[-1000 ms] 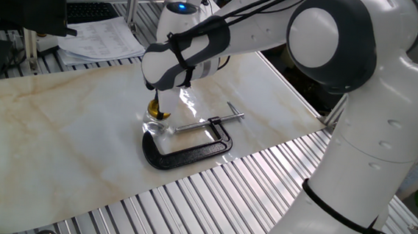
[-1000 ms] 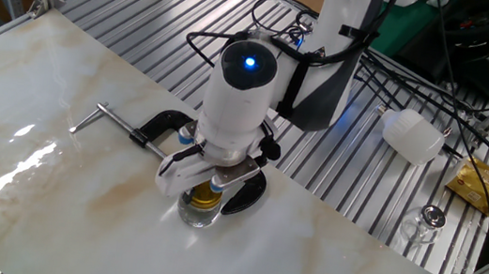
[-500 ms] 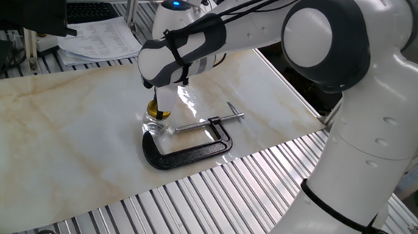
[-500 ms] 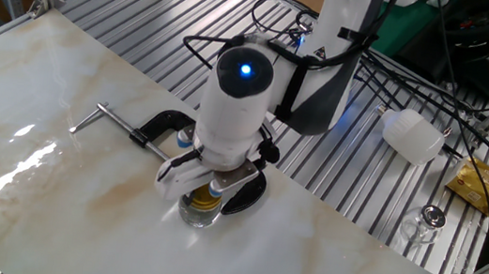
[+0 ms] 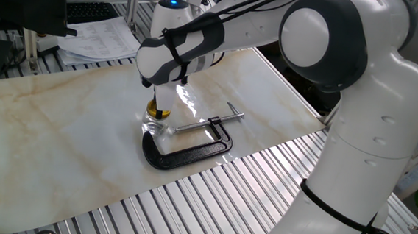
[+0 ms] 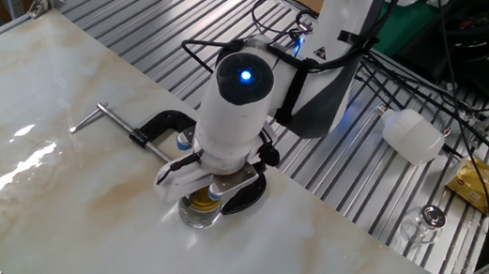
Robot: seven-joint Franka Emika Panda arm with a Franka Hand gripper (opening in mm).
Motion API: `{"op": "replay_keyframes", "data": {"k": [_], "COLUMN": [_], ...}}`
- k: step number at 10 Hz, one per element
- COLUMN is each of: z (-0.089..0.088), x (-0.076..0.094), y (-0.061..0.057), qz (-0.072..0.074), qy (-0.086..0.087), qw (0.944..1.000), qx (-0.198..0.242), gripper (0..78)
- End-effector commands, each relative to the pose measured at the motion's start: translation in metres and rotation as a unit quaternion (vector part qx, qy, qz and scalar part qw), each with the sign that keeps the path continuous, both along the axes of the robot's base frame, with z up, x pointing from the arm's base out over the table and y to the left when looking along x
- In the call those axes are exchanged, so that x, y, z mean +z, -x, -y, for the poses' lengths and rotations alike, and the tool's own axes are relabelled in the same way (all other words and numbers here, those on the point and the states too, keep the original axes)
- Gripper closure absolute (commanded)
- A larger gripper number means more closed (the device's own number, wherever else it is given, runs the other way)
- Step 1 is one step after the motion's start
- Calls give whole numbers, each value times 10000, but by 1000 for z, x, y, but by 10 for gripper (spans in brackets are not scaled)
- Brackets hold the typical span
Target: Screw the lid onto the jar
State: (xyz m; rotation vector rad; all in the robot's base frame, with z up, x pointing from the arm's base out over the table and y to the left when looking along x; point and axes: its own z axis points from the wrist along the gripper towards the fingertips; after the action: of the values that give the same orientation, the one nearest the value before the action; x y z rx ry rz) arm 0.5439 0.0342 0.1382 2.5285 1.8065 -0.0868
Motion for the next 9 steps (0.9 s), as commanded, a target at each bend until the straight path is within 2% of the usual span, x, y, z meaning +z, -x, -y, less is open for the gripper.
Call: {"op": "replay_keyframes", "data": {"k": [1,3,7,9], "z": [0,0,0,0], "x": [0,0,0,0], "y": [0,0,0,-1], "qz": [-75,-66,-30,-25], "qy": [30,20,-33,3], "qw": [9992,9985,9930,9928], "qx": [-388,-550,-1182,-1198], "gripper": [764,764,764,764]}}
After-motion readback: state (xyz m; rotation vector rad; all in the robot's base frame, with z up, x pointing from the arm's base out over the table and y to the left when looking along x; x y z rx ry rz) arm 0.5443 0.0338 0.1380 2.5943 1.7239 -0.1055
